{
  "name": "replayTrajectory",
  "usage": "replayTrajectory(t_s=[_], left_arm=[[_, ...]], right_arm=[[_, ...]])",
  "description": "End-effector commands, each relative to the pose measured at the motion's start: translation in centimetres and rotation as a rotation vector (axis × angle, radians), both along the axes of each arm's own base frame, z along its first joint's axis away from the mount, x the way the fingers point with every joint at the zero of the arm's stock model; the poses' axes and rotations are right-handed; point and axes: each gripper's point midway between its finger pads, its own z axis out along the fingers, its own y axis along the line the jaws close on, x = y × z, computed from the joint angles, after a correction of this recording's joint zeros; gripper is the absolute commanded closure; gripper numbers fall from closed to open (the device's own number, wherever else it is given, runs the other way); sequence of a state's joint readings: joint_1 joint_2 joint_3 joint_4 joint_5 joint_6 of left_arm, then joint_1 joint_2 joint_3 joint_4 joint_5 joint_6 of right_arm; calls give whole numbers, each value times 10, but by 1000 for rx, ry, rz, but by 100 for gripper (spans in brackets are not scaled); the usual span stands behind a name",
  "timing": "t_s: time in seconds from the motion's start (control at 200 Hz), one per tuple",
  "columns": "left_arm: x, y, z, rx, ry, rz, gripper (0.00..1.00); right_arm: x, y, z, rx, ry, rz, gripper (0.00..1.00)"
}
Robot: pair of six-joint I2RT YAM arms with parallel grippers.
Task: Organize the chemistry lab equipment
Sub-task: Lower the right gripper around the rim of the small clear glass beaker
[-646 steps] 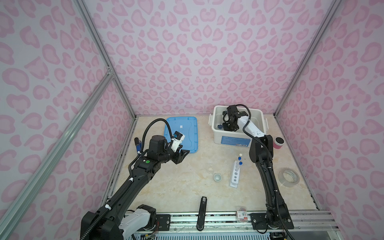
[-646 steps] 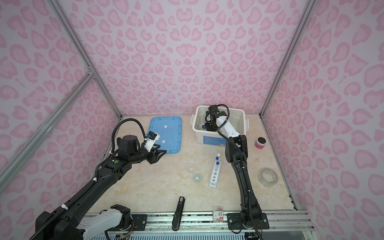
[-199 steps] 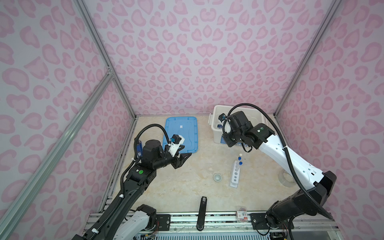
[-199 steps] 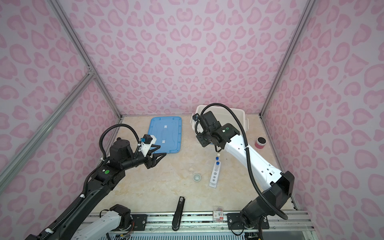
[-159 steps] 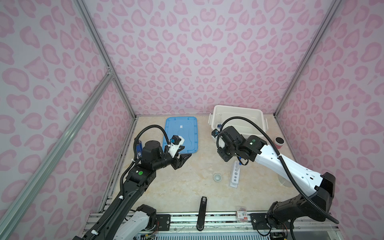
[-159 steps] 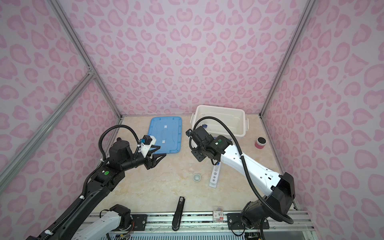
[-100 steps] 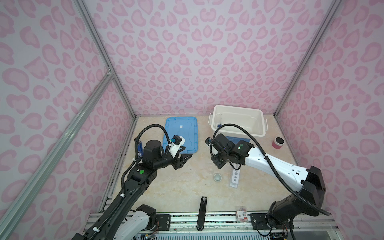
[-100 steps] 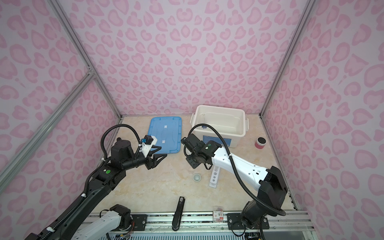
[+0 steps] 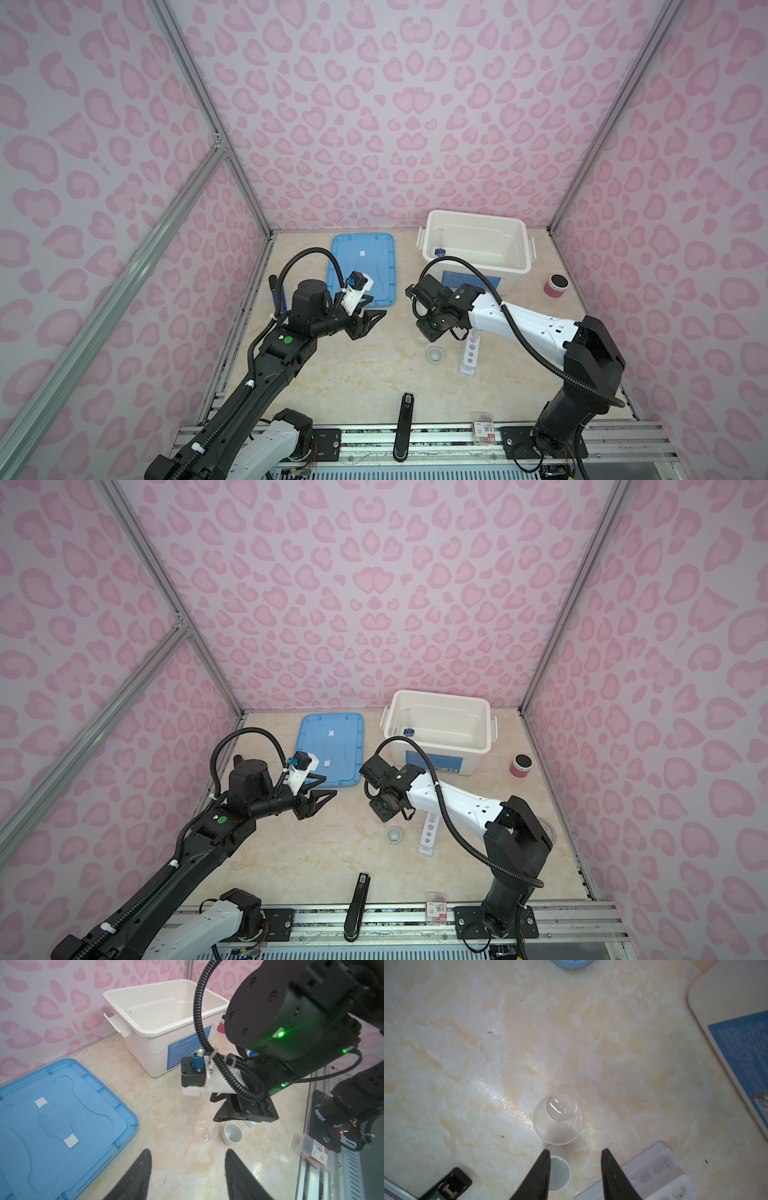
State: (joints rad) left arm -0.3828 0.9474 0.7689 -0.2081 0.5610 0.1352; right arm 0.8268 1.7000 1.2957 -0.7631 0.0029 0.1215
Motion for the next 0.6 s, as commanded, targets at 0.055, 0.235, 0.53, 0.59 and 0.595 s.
replayTrajectory(t_s=[0.055, 0.235, 0.53, 0.59, 0.595], left_arm=[[1, -3, 2, -2, -17, -17, 41], [2, -3, -1, 3, -8, -16, 41], [5, -3, -5, 13, 3, -10, 41], [5, -3, -6, 15, 6, -11, 41], [5, -3, -6, 15, 6, -11, 41]], right_arm=[[2, -4, -16, 21, 38, -24, 59], [3, 2, -27, 32, 64, -17, 61], [8, 2, -39, 32, 87, -21, 66], [8, 1, -42, 31, 95, -25, 66], [9, 1, -42, 30, 96, -26, 66]])
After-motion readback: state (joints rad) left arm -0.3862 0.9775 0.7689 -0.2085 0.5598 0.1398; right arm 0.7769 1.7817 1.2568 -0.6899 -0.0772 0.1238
